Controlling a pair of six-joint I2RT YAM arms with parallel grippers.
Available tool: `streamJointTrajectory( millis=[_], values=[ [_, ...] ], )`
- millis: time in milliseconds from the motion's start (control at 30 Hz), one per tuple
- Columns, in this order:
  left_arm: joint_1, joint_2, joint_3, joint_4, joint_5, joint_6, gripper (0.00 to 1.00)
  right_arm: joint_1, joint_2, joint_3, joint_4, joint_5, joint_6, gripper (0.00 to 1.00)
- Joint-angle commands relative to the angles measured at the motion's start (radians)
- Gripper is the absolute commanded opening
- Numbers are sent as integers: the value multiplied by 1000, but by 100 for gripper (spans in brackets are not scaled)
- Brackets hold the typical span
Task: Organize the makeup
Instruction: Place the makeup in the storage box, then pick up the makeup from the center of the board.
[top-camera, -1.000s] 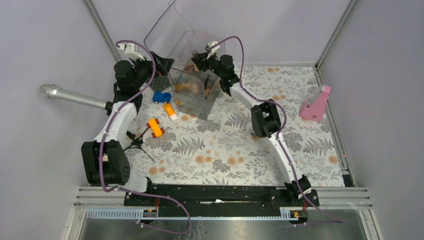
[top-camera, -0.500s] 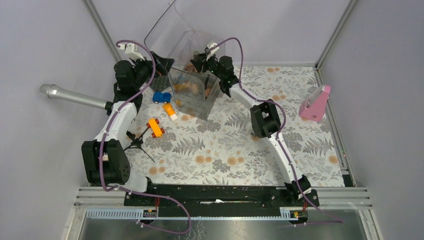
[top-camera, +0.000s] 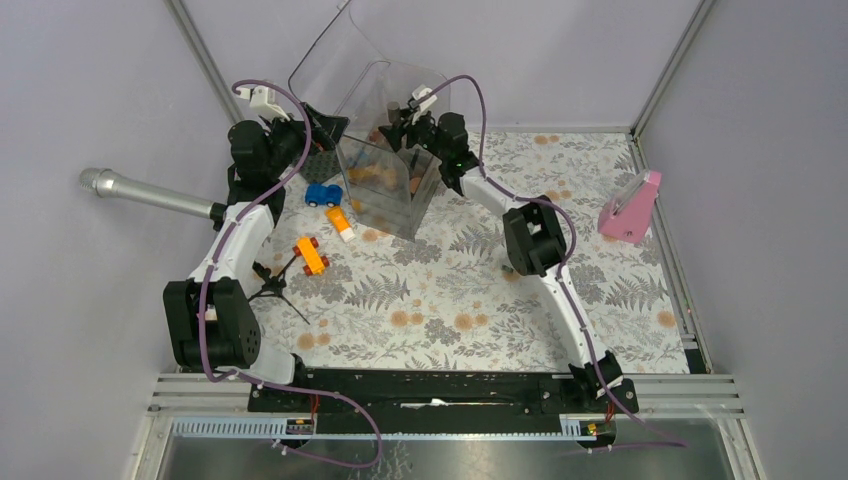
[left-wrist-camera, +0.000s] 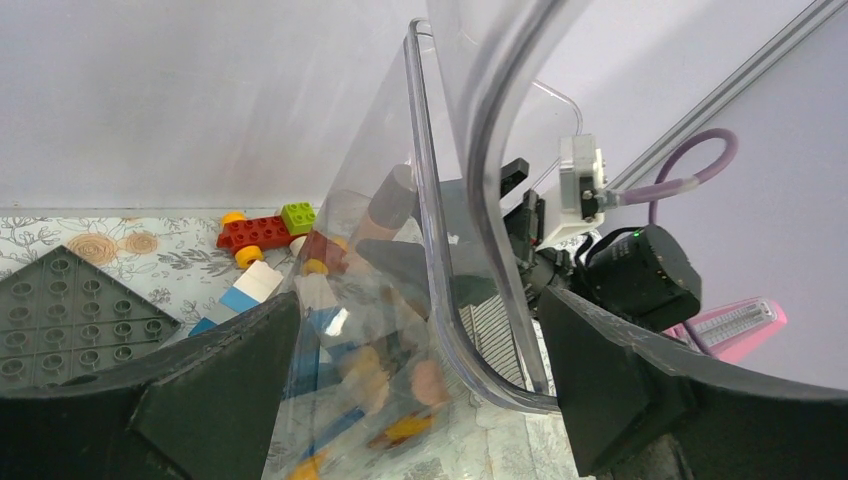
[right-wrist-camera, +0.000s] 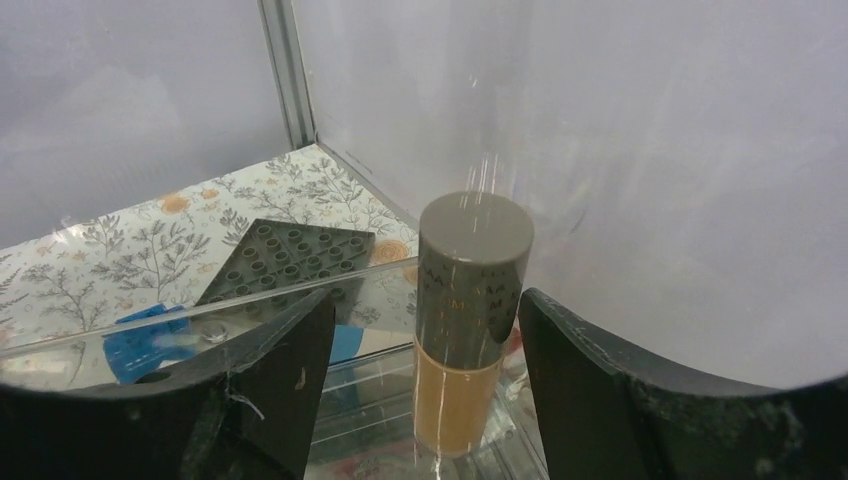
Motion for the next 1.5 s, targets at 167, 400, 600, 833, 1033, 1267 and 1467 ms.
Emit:
streamJointTrajectory(
  millis=[167, 400, 600, 833, 1033, 1267, 1467],
  values=[
    [2, 18, 11, -25, -2, 33, 97, 7, -357, -309, 150, 28, -38, 76],
    [1, 25, 13, -22, 8, 24, 97, 7, -746, -831, 245, 207, -40, 77],
    [-1, 10, -1, -48, -29, 60, 97, 0, -1081, -1115, -201, 711, 144, 72],
    [-6, 8, 1, -49, -32, 61, 97, -17, -1211, -1118, -861, 684, -70, 78],
    [-6, 14, 14, -52, -18, 55, 97, -74, -1242, -1079, -1147, 577, -362, 80],
    [-7, 4, 2, -46, -18, 52, 97, -115, -1150, -996, -1445, 415, -527, 81],
    [-7, 3, 4, -44, -13, 50, 97, -127, -1077, -1014, -1446, 378, -618, 75]
  ],
)
